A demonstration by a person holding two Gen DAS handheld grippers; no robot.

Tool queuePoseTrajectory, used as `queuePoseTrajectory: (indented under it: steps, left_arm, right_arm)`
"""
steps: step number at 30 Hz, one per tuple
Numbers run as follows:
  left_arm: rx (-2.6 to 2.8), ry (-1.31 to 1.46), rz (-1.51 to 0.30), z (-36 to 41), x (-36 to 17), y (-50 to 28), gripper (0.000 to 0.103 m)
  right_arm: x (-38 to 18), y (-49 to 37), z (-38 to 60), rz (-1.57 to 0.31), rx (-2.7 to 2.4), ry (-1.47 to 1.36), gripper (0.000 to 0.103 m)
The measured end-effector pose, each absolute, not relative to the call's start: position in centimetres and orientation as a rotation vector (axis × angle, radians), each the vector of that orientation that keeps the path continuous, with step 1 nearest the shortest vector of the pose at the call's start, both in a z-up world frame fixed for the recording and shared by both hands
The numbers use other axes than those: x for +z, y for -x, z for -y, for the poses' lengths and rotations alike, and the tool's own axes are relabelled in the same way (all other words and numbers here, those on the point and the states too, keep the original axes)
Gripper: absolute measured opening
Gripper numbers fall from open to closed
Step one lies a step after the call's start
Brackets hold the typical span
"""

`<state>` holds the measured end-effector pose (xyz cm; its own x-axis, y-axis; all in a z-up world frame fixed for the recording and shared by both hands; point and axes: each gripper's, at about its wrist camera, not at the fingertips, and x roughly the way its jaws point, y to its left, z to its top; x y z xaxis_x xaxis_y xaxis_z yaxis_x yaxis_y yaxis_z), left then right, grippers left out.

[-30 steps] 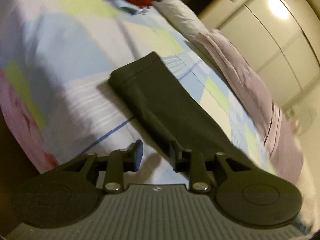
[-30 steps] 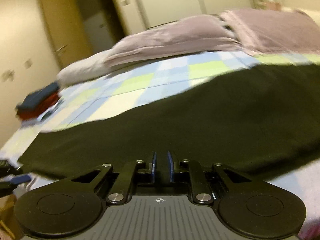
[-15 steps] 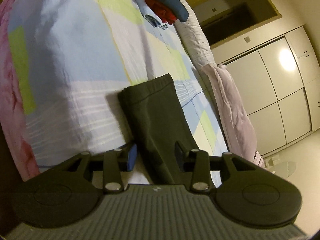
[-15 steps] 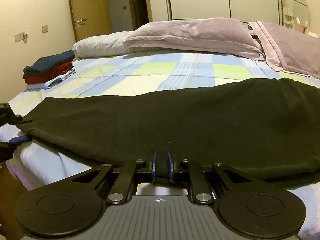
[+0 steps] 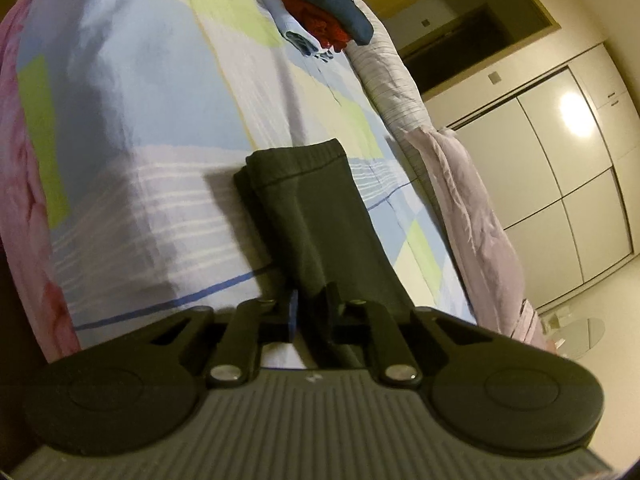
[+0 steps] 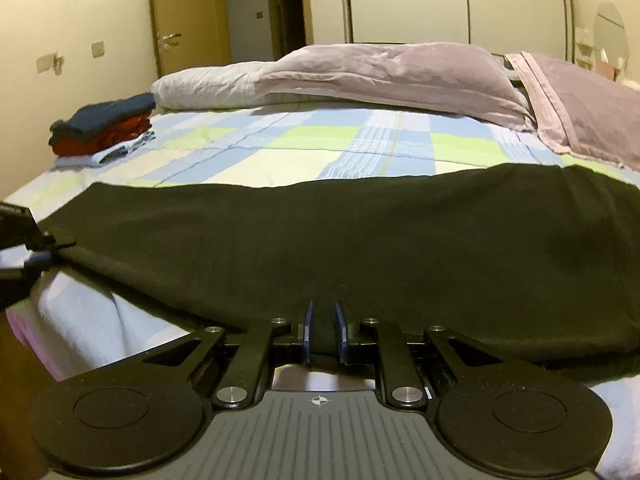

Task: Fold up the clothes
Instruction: 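Grasp the waistband with the right gripper while the left gripper grasps the leg hems, then fold the leg hems toward the waistband with the left gripper while the right gripper holds the waistband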

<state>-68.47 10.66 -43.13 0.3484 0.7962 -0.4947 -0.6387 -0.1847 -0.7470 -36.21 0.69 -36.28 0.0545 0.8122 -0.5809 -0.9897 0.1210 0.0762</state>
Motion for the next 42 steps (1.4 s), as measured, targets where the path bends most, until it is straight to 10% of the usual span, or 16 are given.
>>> queuePoseTrajectory:
  steps: [13, 24, 28, 42]
  left_arm:
    - [1.037, 0.448, -0.150, -8.8, -32.4, 56.2, 0.006]
    - [0.611, 0.245, -0.637, -3.5, -37.9, 40.0, 0.014]
    - [0.595, 0.400, -0.503, -4.6, -35.3, 43.9, 0.019]
    - [0.568, 0.489, -0.552, -5.1, -36.8, 45.6, 0.025]
  right_arm:
    - [-34.7, 28.2, 4.7, -0.680, 1.233, 0.022, 0.016]
    - [-34.5, 20.8, 9.2, -0.855, 1.072, -0.242, 0.017]
    - [-34.3, 19.5, 9.0, -0.918, 1.116, -0.374, 0.065]
    - [-37.1, 19.6, 6.1, -1.348, 1.139, -0.732, 0.066]
